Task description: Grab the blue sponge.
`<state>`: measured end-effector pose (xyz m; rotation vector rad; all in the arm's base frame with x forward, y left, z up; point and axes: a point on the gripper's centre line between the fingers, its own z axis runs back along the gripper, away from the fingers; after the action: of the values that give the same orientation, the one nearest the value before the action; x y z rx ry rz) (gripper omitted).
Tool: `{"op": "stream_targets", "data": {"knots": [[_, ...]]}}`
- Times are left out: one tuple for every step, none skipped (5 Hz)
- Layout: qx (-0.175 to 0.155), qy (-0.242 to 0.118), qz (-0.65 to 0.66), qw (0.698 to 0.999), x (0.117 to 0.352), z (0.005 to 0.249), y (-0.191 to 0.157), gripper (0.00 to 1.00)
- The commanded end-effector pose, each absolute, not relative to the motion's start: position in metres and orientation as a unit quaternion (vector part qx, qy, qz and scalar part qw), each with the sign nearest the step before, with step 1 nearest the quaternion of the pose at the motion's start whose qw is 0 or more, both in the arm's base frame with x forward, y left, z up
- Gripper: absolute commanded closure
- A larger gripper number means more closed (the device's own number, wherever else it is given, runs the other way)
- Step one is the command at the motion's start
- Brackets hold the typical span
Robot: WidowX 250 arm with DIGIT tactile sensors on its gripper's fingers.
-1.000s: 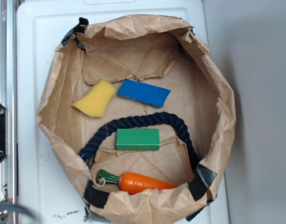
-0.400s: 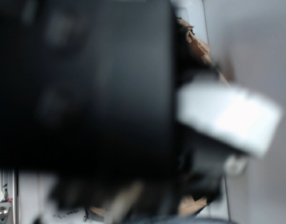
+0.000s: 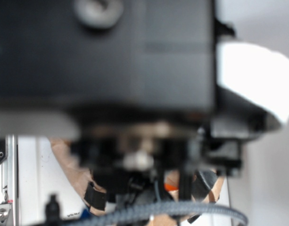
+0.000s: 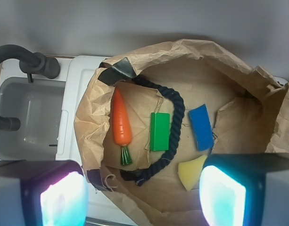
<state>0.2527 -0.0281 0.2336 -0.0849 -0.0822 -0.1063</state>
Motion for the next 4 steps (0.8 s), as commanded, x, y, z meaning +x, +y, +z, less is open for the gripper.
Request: {"op": "stream_targets", "data": {"knots": [[-0.042, -0.067, -0.051, 0.996, 0.255, 0.247, -0.03, 0.0], [-0.026, -0.066, -0.087, 0.994, 0.256, 0.221, -0.002, 0.0], [-0.025, -0.071, -0.099, 0.992, 0.265, 0.207, 0.02, 0.0], [-0.021, -0.08, -0.124, 0.989, 0.272, 0.182, 0.037, 0.0]]}}
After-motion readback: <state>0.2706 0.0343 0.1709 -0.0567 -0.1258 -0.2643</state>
